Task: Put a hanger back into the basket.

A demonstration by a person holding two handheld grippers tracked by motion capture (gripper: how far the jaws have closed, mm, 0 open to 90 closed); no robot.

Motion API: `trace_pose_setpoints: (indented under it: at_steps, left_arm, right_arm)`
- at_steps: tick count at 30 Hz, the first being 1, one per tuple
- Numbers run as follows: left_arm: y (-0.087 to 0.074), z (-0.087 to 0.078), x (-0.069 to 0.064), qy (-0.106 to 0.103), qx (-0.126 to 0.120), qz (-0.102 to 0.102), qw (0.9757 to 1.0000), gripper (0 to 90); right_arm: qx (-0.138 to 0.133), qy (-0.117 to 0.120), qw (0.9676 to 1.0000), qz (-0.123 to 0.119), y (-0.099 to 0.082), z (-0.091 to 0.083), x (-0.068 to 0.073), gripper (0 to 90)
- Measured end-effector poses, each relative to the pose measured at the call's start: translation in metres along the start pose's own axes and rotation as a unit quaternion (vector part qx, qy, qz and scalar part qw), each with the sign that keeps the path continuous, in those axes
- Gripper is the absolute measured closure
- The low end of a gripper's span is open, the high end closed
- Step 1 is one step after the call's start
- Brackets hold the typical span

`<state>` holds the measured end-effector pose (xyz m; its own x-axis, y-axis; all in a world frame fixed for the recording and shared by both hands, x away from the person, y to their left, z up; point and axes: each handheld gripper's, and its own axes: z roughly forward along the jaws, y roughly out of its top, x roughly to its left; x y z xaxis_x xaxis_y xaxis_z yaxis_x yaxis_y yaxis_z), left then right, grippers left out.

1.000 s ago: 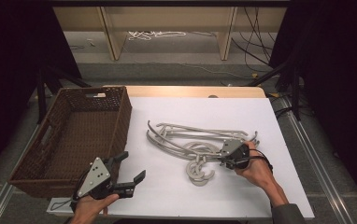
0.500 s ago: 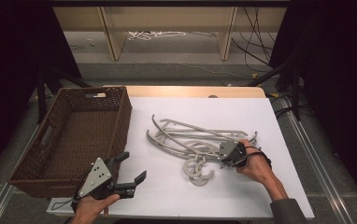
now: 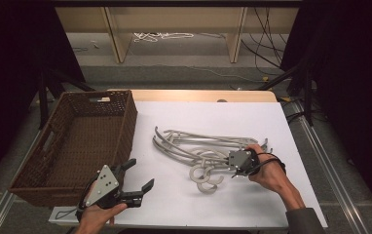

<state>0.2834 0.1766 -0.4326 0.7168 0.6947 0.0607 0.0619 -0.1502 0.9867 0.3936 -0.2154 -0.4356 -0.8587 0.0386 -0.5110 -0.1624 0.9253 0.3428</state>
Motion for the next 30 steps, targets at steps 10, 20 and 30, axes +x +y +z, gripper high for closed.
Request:
trace_pose_setpoints:
  at_steps: [10, 20, 30]
  left_arm:
    - [0.004, 0.022, -0.008, 0.003, 0.026, 0.038, 0.9989, 18.1]
    - [0.011, 0.070, -0.016, 0.003, 0.077, 0.108, 0.9911, 25.1]
    - [0.012, 0.106, -0.019, -0.019, 0.131, 0.168, 0.9768, 31.9]
  right_arm:
    - [-0.008, -0.020, 0.9994, -0.029, 0.008, -0.018, 0.002, 83.1]
    - [-0.025, -0.029, 0.9984, -0.043, 0.013, -0.037, 0.006, 83.2]
    - [-0.039, -0.033, 0.9971, -0.057, 0.021, -0.047, 0.011, 83.2]
